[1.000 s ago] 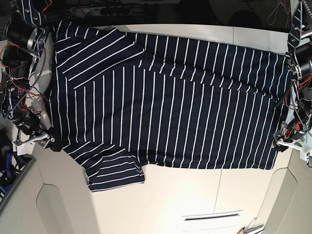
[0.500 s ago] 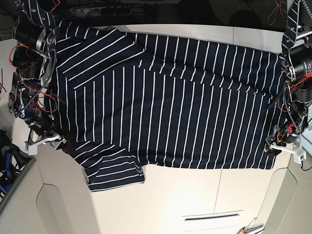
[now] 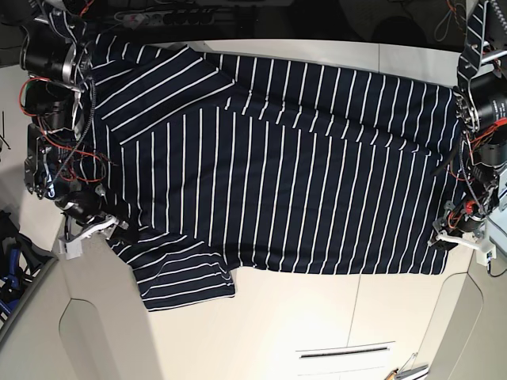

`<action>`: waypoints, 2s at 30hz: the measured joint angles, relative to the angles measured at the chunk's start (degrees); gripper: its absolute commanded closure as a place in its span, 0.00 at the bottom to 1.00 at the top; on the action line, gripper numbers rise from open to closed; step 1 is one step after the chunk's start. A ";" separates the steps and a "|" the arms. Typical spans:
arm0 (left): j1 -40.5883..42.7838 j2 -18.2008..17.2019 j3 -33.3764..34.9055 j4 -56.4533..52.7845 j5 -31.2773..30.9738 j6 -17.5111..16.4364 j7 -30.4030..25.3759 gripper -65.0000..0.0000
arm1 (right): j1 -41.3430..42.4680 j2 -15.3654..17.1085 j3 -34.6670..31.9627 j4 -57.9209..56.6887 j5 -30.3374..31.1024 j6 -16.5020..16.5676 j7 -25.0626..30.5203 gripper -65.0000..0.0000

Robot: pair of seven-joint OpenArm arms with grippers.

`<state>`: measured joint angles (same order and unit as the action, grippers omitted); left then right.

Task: Fold the T-shirt properly
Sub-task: 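Grasp the shirt's side edge with both grippers, then fold the grasped side edge over the shirt body with both grippers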

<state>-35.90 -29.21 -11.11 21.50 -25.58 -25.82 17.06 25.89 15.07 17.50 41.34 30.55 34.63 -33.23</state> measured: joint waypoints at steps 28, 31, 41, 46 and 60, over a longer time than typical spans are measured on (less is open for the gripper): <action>0.17 -5.33 0.02 7.30 -1.90 -8.81 12.68 1.00 | -2.89 1.97 -0.98 11.78 1.40 -0.37 -13.60 1.00; 0.57 -5.88 0.09 7.89 -5.27 -12.83 14.84 1.00 | -4.83 2.95 -0.98 15.85 4.02 -0.35 -15.15 1.00; 0.79 -10.25 0.15 8.28 -18.10 -13.49 28.00 1.00 | -12.37 6.34 -1.11 29.35 10.38 -0.11 -18.88 1.00; 1.27 -12.74 0.17 8.41 -25.64 -13.49 35.91 1.00 | -15.85 6.49 -1.01 33.75 11.78 -0.15 -20.15 1.00; 14.27 -13.31 0.20 13.79 -30.80 -13.49 33.57 1.00 | -23.41 6.49 -0.90 35.04 11.78 -0.52 -20.22 1.00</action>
<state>-21.63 -42.52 -10.92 35.29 -56.38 -39.31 50.63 2.48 21.56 16.60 76.38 42.33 34.11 -53.45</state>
